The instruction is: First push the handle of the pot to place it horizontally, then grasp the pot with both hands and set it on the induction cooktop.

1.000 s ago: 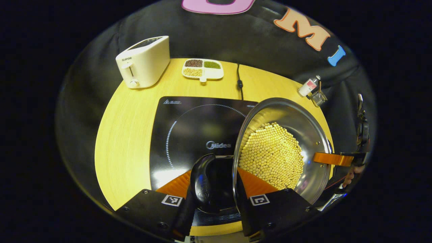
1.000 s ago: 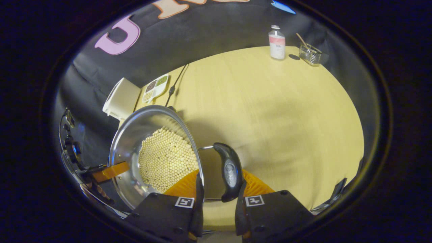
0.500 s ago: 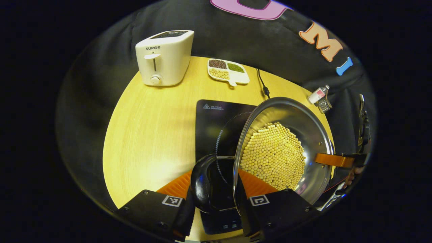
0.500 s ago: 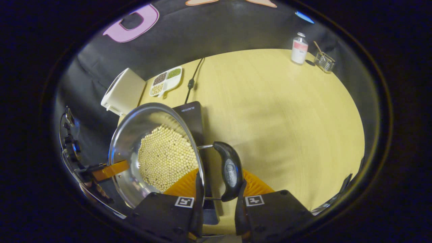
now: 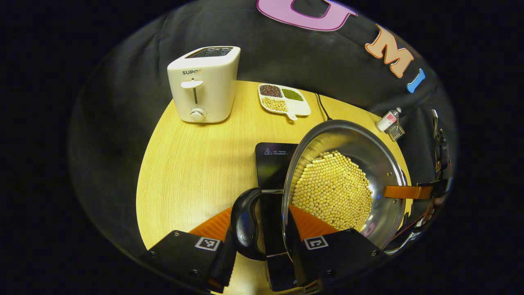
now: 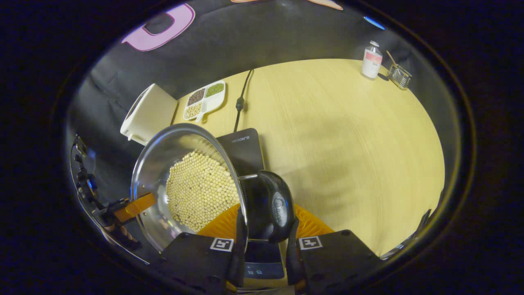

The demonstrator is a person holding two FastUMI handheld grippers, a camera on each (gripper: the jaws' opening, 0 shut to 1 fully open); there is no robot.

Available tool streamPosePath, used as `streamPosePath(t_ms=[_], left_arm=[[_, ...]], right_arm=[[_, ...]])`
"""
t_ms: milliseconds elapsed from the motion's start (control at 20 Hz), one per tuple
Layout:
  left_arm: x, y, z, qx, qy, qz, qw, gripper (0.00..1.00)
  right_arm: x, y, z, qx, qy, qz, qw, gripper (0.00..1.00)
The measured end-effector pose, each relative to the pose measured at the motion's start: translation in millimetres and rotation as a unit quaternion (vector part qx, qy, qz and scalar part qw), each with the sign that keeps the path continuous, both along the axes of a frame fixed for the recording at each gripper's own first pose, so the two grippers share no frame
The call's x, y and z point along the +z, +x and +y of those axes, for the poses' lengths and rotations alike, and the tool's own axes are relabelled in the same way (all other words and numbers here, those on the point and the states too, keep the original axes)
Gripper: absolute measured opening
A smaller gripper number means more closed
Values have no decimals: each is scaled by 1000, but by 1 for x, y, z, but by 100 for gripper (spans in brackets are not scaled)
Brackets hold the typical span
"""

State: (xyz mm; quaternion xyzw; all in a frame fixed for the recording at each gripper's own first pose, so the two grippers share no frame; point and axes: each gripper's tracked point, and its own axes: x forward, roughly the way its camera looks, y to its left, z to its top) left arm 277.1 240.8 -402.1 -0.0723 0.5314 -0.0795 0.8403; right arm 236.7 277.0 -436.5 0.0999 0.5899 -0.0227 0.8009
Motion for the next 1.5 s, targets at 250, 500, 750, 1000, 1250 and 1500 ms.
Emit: streamPosePath(t_ms=[250,500,750,1000,1250,1500], left_arm=[[-6,-16,10,3,43,7,999,94],[11,-22,20,12,69,-24,997,100],[47,-21,15,27,90,-82,992,98],[87,-41,-14,51,91,-116,988,97],[135,-75,-81,76,86,-157,981,97],[185,-131,-164,62,96,-216,970,96]], right_arm=[[5,-1,-14,18,-56,-31,998,75],[29,2,-24,1,-32,-75,997,85],[54,-1,-38,13,-21,-118,993,98],[88,-5,-53,32,9,-164,986,98],[140,-23,-118,52,22,-231,971,94],[193,-59,-204,52,2,-311,949,94]])
